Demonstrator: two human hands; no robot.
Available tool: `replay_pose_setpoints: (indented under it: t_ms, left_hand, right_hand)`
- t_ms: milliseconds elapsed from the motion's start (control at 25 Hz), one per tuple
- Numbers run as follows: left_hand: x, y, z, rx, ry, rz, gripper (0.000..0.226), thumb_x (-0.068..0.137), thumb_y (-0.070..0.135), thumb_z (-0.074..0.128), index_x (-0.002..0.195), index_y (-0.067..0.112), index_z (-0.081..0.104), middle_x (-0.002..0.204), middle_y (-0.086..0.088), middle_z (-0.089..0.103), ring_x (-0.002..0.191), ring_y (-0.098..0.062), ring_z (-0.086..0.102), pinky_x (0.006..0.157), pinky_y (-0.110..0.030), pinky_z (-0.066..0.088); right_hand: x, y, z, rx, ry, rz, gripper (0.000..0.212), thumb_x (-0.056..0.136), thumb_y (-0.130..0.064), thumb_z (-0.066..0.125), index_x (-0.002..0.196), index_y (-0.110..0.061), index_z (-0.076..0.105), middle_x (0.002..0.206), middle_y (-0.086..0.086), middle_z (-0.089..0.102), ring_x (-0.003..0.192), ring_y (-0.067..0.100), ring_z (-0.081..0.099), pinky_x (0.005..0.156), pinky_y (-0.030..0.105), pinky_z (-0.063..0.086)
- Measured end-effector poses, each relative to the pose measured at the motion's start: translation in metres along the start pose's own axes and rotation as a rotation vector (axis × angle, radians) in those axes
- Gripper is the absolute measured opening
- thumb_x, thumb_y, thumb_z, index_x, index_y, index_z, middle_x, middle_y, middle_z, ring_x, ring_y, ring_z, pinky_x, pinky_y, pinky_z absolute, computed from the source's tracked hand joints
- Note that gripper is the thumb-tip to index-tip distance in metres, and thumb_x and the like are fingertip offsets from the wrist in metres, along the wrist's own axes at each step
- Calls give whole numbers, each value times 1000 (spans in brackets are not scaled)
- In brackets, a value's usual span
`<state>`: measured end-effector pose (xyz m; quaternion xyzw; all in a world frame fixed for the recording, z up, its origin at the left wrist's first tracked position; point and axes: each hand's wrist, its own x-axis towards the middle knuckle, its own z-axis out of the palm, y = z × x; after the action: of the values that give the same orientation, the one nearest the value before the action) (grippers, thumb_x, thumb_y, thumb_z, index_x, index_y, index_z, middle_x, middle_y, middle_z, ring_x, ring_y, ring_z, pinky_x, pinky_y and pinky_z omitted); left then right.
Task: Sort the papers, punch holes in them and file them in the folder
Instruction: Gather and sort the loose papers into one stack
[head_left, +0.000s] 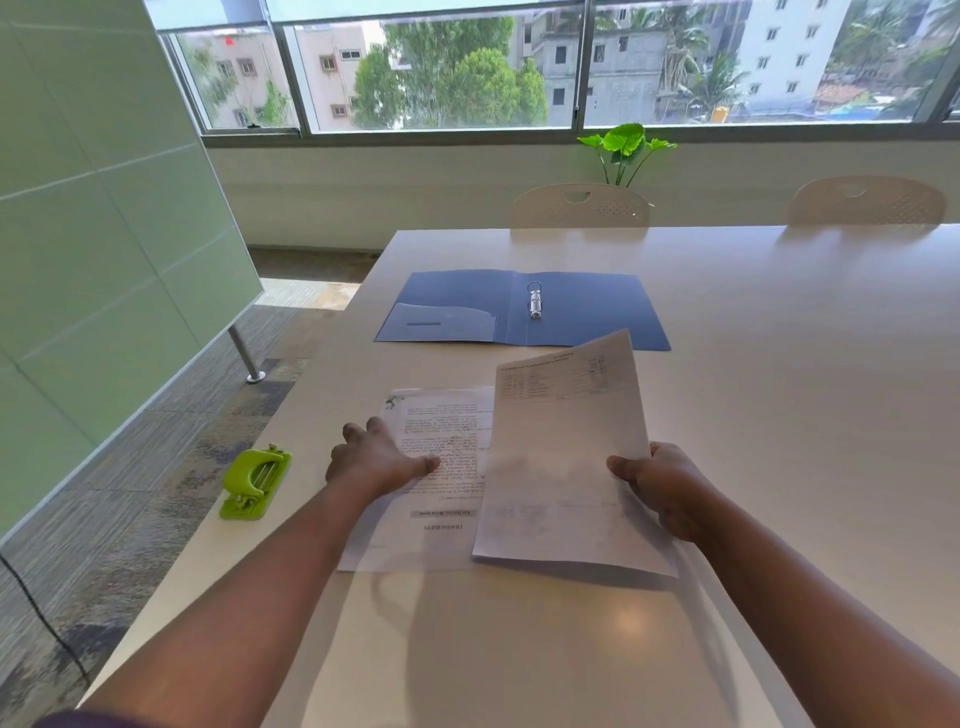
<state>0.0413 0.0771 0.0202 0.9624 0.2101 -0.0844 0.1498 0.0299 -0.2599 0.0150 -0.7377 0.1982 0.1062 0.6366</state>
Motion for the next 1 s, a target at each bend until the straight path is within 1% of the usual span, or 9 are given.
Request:
replay_pose_setpoints:
  t_ms: [120,240,360,440,520,600,680,880,1000]
  left_hand:
    - [-4,4,6,167,-30,95,96,85,82,43,160,33,9,155,-15,18,130,-41,49,101,-46,47]
    - [-15,16,10,341,36,125,84,90,80,27,155,27,30,161,-12,14,134,-40,41,99,-46,44]
    - [-21,27,13,479,143,199,94,85,84,30,144,14,47,162,-11,22,136,-37,35,99,-47,39]
    - [-25,32,17,479,173,273,93,84,85,31,138,12,51,154,-14,41,130,-34,46,92,-44,41]
    - [-30,35,21,472,181,309,83,88,82,29,136,17,48,134,-13,60,117,-32,59,81,-39,42]
    - [-33,39,22,551,185,329,78,93,77,23,147,23,39,133,-13,60,115,-31,60,80,-37,41]
    - [-36,43,18,624,161,321,78,96,75,20,148,22,43,138,-12,55,118,-31,58,80,-37,39]
    - [-40,51,13,551,146,372,74,92,76,41,123,12,64,128,-8,57,114,-28,56,83,-37,46]
    - [-40,47,17,408,156,434,68,90,76,46,109,13,64,109,-9,70,97,-28,67,70,-33,47]
  right_hand:
    - [-2,2,-5,100,33,-15,6,94,-8,70,95,-12,65,99,14,73,93,33,69,92,50,57]
    - [-4,5,-10,191,38,-32,8,94,-5,69,101,-9,67,99,14,74,90,31,71,82,42,57]
    - [-7,6,-11,253,36,-54,10,95,-3,68,103,-8,68,99,11,75,91,27,71,82,38,55]
    - [-10,5,-12,278,32,-59,11,95,-3,67,104,-9,67,98,9,75,90,25,71,76,34,55]
    - [-14,4,-13,291,29,-64,9,96,-3,66,100,-11,67,95,7,75,86,23,71,68,31,54]
    - [-17,4,-14,304,29,-69,11,96,-2,65,98,-12,66,93,6,74,84,22,70,66,30,53]
    - [-18,4,-15,310,32,-68,11,96,-2,65,96,-13,66,93,7,74,83,22,70,66,31,53]
    - [-18,6,-17,321,35,-79,11,96,-2,64,96,-12,67,90,6,75,80,21,70,64,30,53]
    - [-17,7,-17,329,34,-78,11,96,-2,65,96,-12,68,93,7,75,82,21,71,67,31,53]
